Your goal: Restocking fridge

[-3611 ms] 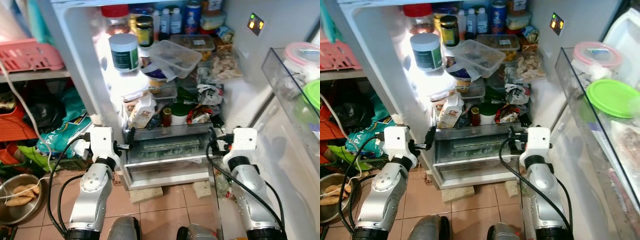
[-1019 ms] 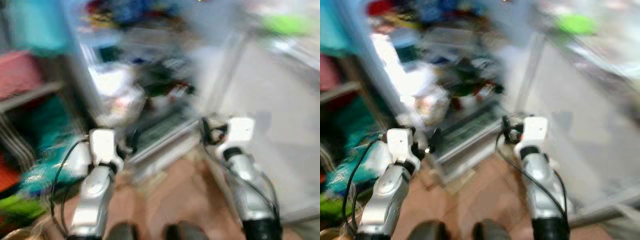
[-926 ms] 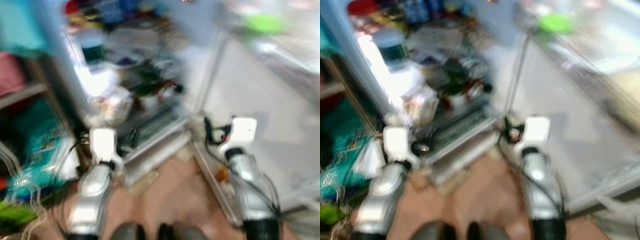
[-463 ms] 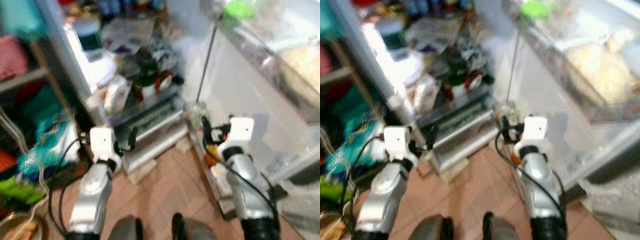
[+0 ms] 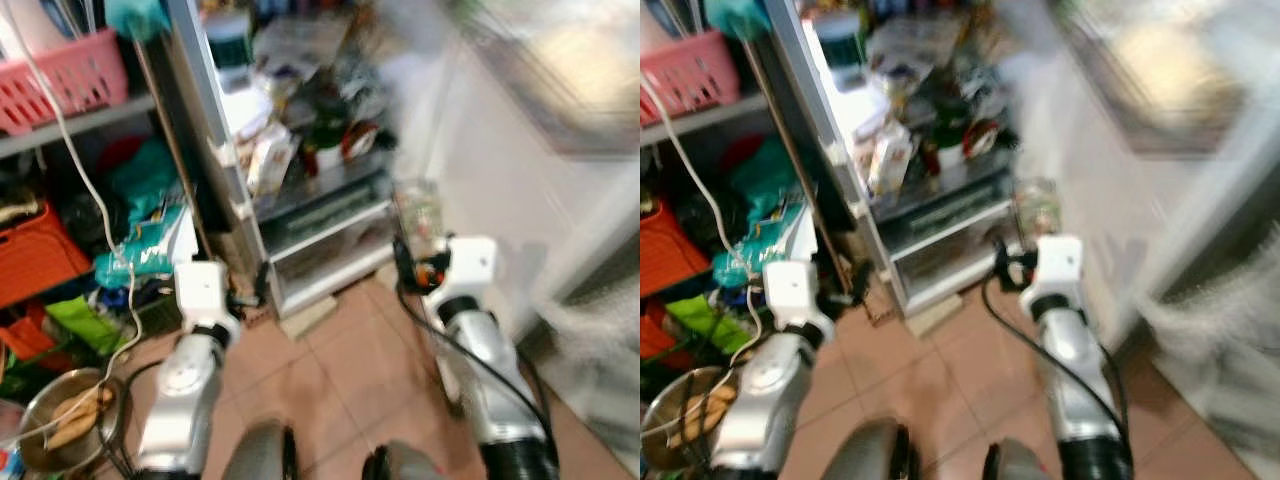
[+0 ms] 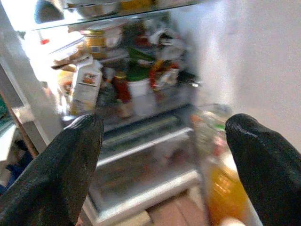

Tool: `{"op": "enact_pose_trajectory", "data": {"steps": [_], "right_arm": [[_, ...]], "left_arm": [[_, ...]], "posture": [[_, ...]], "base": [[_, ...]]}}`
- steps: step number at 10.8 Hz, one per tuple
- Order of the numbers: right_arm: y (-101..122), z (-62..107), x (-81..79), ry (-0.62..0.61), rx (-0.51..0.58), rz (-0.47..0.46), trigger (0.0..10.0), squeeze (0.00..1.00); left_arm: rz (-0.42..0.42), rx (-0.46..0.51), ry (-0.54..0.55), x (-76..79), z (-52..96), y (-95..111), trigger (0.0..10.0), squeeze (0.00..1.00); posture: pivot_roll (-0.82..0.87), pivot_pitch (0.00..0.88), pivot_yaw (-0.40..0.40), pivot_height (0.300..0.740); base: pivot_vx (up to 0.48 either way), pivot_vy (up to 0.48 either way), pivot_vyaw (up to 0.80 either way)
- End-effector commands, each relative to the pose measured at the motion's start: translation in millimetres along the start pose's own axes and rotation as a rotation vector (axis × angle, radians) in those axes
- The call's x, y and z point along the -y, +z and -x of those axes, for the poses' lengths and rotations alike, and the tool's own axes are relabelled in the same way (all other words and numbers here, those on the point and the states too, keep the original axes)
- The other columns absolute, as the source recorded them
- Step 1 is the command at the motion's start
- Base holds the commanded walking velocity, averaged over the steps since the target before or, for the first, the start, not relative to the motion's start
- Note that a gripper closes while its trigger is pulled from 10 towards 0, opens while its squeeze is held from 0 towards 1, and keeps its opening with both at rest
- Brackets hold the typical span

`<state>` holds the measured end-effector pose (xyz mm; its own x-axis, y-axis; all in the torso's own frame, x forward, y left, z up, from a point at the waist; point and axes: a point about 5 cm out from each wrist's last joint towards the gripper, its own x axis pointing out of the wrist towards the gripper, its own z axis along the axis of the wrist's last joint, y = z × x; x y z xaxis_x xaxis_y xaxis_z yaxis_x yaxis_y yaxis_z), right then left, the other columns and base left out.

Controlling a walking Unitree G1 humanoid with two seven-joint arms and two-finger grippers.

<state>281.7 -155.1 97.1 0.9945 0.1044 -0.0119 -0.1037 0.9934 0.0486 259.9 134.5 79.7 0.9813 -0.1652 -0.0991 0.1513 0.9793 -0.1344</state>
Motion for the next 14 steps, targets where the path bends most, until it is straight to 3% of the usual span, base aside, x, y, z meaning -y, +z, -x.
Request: {"op": "enact_pose_trajectory", "data": {"steps": [1, 5, 10, 14], "right_arm": [[4, -0.3, -4.2, 0.013, 0.021, -0.016, 10.0, 0.0], [5, 0.9, -2.6, -0.002, 0.03, -0.014, 10.0, 0.0], [12, -5.1, 17.8, -0.123, 0.052, 0.024, 10.0, 0.0], [13, -8.3, 22.6, -0.146, 0.06, 0.048, 10.0, 0.0]], "left_arm": [[-0.015, 0.0, 0.013, -6.6, 0.9, 1, 10.0, 0.0], [-0.015, -0.007, 0.012, -7.1, 0.6, 0, 10.0, 0.0], [-0.013, 0.024, 0.001, -7.8, 0.1, 4, 10.0, 0.0], [-0.015, 0.039, -0.017, -7.0, -1.5, 6, 10.0, 0.0]], "posture": [[0.06, 0.078, 0.035, 0.74], [0.05, 0.078, 0.04, 0.74], [0.05, 0.078, 0.04, 0.74], [0.05, 0.076, 0.04, 0.74]], "base": [[-0.33, 0.0, 0.0], [0.0, 0.0, 0.0], [0.0, 0.0, 0.0], [0.0, 0.0, -0.77]]}}
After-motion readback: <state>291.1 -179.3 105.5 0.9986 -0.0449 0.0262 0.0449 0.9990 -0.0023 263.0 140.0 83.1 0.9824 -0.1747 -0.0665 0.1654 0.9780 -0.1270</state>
